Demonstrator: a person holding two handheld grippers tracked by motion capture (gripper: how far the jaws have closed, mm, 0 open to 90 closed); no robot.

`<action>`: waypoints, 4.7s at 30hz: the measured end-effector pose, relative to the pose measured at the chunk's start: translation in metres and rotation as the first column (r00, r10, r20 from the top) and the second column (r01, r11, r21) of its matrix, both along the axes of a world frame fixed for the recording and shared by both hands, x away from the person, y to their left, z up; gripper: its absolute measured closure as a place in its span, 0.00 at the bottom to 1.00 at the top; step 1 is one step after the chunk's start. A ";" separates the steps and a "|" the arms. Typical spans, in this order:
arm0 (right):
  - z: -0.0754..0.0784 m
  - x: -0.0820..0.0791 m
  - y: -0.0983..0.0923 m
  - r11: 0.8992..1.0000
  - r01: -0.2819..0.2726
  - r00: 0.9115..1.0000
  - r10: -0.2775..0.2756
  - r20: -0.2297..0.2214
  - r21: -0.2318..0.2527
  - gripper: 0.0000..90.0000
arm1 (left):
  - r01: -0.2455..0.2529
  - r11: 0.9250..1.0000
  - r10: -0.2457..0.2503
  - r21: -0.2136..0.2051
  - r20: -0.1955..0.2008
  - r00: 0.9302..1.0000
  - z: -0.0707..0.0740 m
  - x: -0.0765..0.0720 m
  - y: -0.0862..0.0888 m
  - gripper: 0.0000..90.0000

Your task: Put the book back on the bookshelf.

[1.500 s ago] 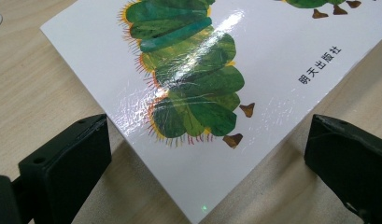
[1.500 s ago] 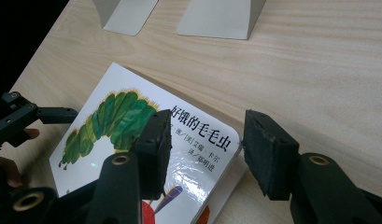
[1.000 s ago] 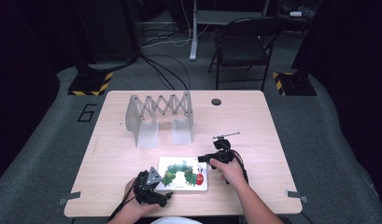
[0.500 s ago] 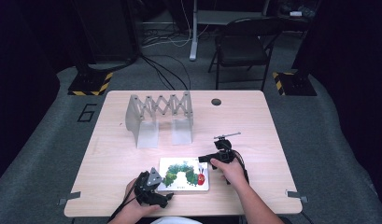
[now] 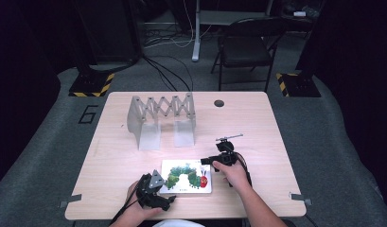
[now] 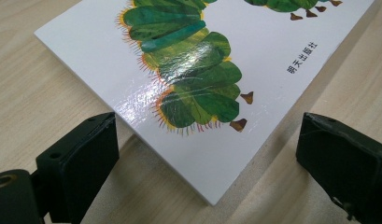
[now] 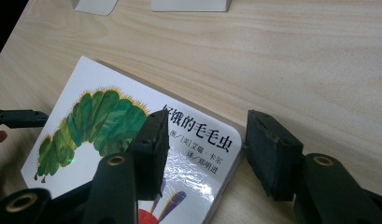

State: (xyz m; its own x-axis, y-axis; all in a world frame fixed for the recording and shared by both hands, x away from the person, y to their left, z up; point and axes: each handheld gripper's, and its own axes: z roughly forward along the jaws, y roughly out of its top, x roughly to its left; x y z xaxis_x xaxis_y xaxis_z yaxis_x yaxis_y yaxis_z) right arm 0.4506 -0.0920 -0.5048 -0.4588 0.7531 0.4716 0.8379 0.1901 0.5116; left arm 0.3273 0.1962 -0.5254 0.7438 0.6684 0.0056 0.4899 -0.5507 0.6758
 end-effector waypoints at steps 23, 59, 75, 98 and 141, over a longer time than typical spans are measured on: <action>0.013 -0.005 -0.003 1.000 -0.003 0.999 0.002 0.034 0.030 0.57 | -0.021 1.000 0.021 -0.001 0.008 1.000 -0.002 -0.001 -0.003 0.02; 0.031 -0.017 -0.001 0.994 -0.015 0.998 0.008 0.060 0.105 0.58 | -0.124 0.991 0.123 0.059 0.028 0.992 0.003 -0.005 -0.008 0.02; 0.030 -0.017 -0.001 0.994 -0.011 0.998 0.004 0.063 0.105 0.58 | -0.062 0.993 0.048 0.098 0.143 0.989 0.004 -0.010 -0.013 0.08; 0.027 -0.015 -0.001 0.996 -0.013 0.999 0.008 0.052 0.093 0.59 | 0.015 0.994 -0.038 0.108 0.217 0.975 0.004 -0.017 -0.015 0.20; 0.003 0.010 0.017 0.991 -0.094 0.991 0.103 -0.086 0.098 0.48 | -0.009 0.997 -0.012 0.080 0.254 0.967 0.000 -0.015 -0.016 0.20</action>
State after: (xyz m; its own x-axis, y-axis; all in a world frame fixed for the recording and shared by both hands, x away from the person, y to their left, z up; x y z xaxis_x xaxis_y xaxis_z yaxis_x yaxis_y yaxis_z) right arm 0.4601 -0.0754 -0.5016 -0.4806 0.6570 0.5808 0.8612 0.2287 0.4539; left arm 0.3127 0.1805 -0.5259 0.7120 0.6569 0.2479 0.3068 -0.6087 0.7317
